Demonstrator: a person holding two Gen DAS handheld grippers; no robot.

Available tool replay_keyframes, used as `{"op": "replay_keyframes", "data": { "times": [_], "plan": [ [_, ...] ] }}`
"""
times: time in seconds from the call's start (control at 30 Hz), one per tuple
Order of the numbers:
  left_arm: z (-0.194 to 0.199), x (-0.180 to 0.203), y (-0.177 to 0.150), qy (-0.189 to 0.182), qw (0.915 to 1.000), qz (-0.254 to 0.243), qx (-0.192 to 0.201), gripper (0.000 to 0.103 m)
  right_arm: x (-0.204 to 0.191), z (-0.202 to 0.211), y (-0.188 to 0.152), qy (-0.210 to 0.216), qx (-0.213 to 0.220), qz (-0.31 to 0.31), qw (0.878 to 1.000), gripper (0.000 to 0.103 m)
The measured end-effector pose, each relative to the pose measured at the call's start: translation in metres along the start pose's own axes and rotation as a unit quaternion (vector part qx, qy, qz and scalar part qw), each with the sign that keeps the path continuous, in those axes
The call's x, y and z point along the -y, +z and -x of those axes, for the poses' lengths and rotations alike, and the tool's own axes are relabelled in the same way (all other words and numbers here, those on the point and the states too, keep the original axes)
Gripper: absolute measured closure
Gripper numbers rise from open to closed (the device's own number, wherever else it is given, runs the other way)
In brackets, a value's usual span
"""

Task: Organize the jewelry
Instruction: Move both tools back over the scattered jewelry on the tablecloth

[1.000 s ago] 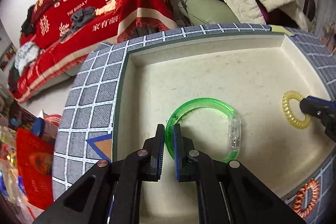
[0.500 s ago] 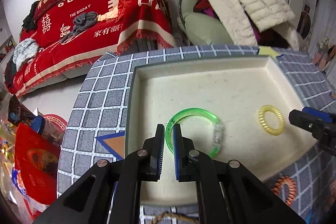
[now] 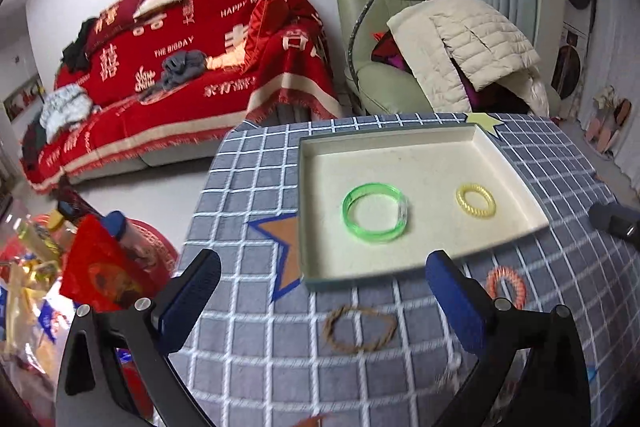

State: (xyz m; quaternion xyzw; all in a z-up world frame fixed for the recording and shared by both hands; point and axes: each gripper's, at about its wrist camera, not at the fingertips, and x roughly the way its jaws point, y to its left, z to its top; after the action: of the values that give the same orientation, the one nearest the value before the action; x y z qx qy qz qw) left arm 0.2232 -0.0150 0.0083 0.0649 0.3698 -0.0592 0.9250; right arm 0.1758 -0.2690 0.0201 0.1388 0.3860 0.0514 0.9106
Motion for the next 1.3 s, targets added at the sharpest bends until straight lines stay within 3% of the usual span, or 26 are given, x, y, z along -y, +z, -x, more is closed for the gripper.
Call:
{"op": "replay_keyframes", "data": {
  "times": [0.1, 0.13, 0.23, 0.5, 0.67, 1.07, 1.3],
  "plan": [
    [0.016, -0.007, -0.021, -0.020, 0.9998, -0.002, -0.008, 0.000, -0.001, 0.025, -0.014, 0.011, 0.032, -0.003, 0.999, 0.010],
    [0.019, -0.009, -0.027, -0.021, 0.9997, 0.000, -0.013, 0.000, 0.000, 0.035, -0.021, 0.016, 0.043, -0.004, 0.999, 0.001],
    [0.031, -0.011, -0.049, -0.040, 0.9988, 0.000, -0.027, 0.000, 0.001, 0.054, -0.037, 0.030, 0.062, -0.011, 0.998, 0.000],
    [0.054, -0.004, -0.117, -0.036, 0.9980, -0.009, -0.051, 0.000, 0.002, 0.066, -0.087, -0.011, -0.008, 0.002, 1.000, 0.000],
    [0.057, 0.005, -0.138, -0.046, 0.9970, -0.004, -0.062, 0.000, 0.007, 0.061, -0.124, -0.026, -0.041, 0.008, 0.999, 0.000],
    [0.061, 0.029, -0.157, -0.051, 0.9966, -0.018, -0.062, 0.000, 0.004, 0.050, -0.171, -0.039, -0.077, 0.013, 0.996, 0.000],
    [0.055, 0.032, -0.158, -0.050, 0.9961, -0.020, -0.070, 0.000, -0.007, 0.039, -0.178, -0.044, -0.092, 0.034, 0.994, 0.018]
  ]
}}
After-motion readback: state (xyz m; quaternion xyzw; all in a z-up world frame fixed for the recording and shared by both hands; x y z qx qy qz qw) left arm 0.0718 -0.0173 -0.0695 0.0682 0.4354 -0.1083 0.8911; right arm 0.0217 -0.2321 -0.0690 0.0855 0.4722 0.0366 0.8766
